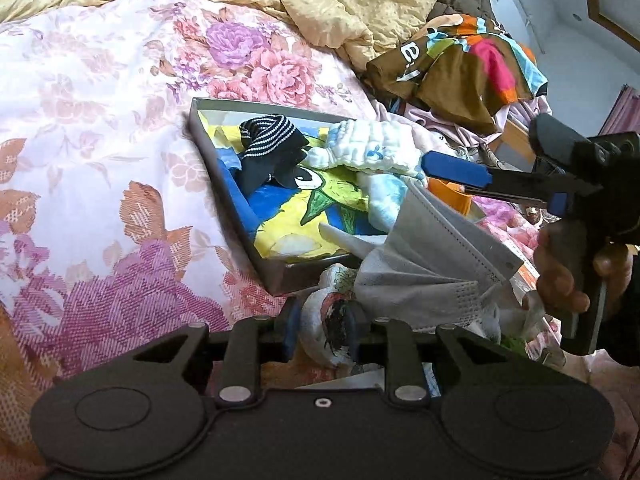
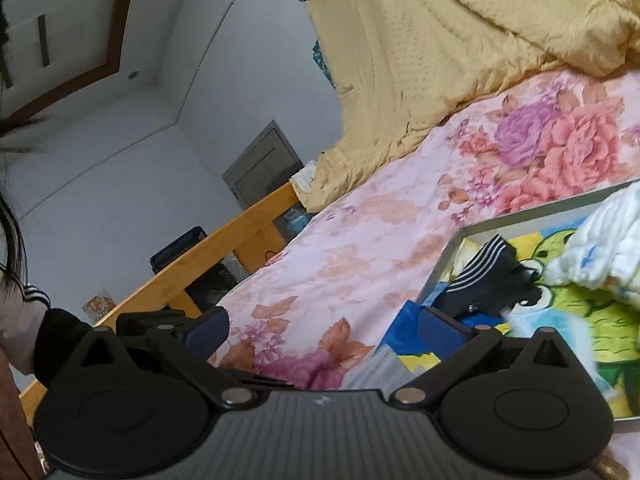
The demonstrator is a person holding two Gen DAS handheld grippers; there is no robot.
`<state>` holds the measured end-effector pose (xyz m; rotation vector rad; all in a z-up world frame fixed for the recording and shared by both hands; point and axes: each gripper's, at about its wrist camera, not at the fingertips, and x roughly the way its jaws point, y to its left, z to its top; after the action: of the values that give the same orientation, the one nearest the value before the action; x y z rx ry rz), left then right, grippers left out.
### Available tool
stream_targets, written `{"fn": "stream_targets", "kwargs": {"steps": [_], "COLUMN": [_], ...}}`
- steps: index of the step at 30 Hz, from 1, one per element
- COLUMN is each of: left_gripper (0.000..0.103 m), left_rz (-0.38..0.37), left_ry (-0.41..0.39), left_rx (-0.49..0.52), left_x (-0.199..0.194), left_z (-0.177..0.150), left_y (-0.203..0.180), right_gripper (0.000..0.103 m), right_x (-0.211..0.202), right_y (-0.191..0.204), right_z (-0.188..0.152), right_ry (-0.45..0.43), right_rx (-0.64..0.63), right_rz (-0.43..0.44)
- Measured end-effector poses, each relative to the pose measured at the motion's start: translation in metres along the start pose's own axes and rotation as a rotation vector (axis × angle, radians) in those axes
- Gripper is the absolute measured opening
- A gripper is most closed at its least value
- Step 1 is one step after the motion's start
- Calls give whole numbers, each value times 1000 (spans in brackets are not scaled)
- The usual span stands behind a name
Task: Organize soft objects
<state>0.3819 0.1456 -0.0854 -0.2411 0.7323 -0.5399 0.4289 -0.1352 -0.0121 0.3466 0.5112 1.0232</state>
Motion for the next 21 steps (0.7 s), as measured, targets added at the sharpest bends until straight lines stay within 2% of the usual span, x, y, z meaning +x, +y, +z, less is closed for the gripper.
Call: {"fn": "stream_targets", "kwargs": {"steps": [3, 8, 12, 15, 18, 21], "left_gripper": [27, 29, 29, 31, 31, 31], "left_rz": [4, 8, 3, -8, -9, -9], "left_ry": [5, 11, 22, 36, 43, 43], "left_rx": [-16, -24, -22, -46, -45, -45], "left_x": [2, 4, 5, 9, 11, 12], "left_z": [2, 2, 2, 4, 4, 4], "left_y": [1, 1, 3, 7, 7, 7], "right_gripper": [103, 103, 103, 103, 103, 103], "right_x": [3, -12, -20, -26, -28, -20], "right_y": [-1, 8, 11, 6, 1, 1], "right_z": [2, 9, 8, 6, 7, 15], "right_ry": [13, -17, 14, 13, -13, -27], "right_rx": [9, -33, -66, -40, 22, 31], "right_rz": [-4, -23, -52, -63, -44, -1]}}
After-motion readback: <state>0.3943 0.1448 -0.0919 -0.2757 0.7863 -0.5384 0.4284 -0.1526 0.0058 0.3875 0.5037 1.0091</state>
